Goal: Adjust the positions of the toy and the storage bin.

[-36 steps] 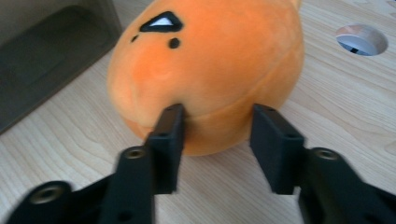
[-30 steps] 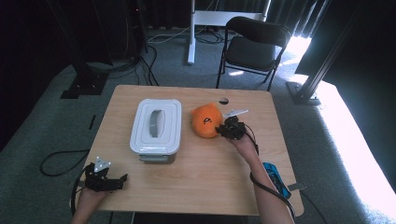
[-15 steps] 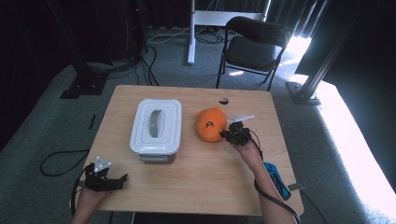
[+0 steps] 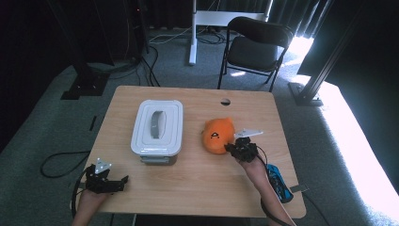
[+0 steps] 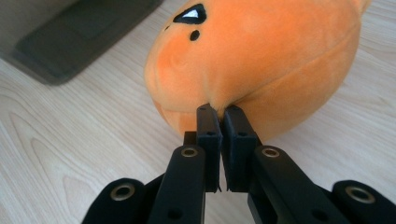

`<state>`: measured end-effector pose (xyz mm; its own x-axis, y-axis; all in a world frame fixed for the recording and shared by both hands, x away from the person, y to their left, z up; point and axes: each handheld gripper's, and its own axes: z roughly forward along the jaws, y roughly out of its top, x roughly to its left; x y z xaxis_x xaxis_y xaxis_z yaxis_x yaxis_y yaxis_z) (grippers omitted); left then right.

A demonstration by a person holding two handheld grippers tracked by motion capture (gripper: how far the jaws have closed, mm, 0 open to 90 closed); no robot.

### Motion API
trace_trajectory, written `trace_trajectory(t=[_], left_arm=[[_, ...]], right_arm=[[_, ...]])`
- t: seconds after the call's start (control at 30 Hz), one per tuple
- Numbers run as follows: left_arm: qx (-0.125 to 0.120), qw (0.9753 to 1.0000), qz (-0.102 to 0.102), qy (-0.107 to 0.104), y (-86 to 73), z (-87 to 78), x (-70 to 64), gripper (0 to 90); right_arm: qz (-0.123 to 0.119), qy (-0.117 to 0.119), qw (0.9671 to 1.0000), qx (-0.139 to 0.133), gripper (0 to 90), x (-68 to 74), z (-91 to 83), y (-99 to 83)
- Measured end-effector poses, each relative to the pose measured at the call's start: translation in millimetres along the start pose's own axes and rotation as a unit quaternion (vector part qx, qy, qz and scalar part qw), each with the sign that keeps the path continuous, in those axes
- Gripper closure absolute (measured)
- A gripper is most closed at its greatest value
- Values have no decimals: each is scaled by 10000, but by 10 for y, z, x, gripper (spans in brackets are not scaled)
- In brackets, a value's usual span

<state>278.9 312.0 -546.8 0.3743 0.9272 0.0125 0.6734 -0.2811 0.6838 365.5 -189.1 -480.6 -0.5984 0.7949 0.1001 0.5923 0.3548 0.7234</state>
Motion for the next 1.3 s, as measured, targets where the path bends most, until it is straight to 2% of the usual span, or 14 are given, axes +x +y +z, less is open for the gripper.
trace_trajectory(t=[0.03, 0.17, 0.3, 0.47, 0.53, 0.63, 0.67, 0.7, 0.77, 0.9, 1.0, 1.1, 1.2, 1.3], left_arm=[[-1, 10000, -1, 1, 0, 0, 0, 2], [0, 10000, 0, 1, 0, 0, 0, 2], [-1, 10000, -1, 1, 0, 0, 0, 2], [0, 10000, -1, 1, 0, 0, 0, 2], [-1, 10000, -1, 1, 0, 0, 0, 2], [0, 10000, 0, 1, 0, 0, 0, 2], [0, 10000, 0, 1, 0, 0, 0, 2], [0, 10000, 0, 1, 0, 0, 0, 2], [-1, 10000, 0, 1, 0, 0, 0, 2], [-1, 10000, -2, 2, 0, 0, 0, 2], [-1, 10000, -2, 1, 0, 0, 0, 2], [-1, 10000, -1, 2, 0, 0, 0, 2], [-1, 10000, -2, 2, 0, 0, 0, 2], [-1, 10000, -1, 1, 0, 0, 0, 2]], right_arm=[[0, 96, 10000, 25, 863, 33, -11, -26], [-24, 155, 9999, -21, 862, 126, -40, -79], [295, 364, 9988, -169, 856, 131, -60, -57], [353, 570, 9975, -219, 783, 139, -49, -21], [293, 619, 9974, -204, 684, 147, -70, -20], [212, 610, 9976, -246, 601, 136, -139, -32], [212, 610, 9976, -246, 601, 136, -139, -32], [177, 572, 9978, -268, 578, 122, -169, -35], [84, 265, 9990, -351, 535, 30, -264, -44], [29, 42, 9991, -432, 511, -154, -338, -43], [101, -98, 9992, -381, 508, -300, -328, -31], [149, -140, 9994, -271, 488, -417, -266, -17], [197, -51, 9995, -255, 498, -481, -199, -6], [192, 97, 9997, -124, 488, -509, -107, 2]])
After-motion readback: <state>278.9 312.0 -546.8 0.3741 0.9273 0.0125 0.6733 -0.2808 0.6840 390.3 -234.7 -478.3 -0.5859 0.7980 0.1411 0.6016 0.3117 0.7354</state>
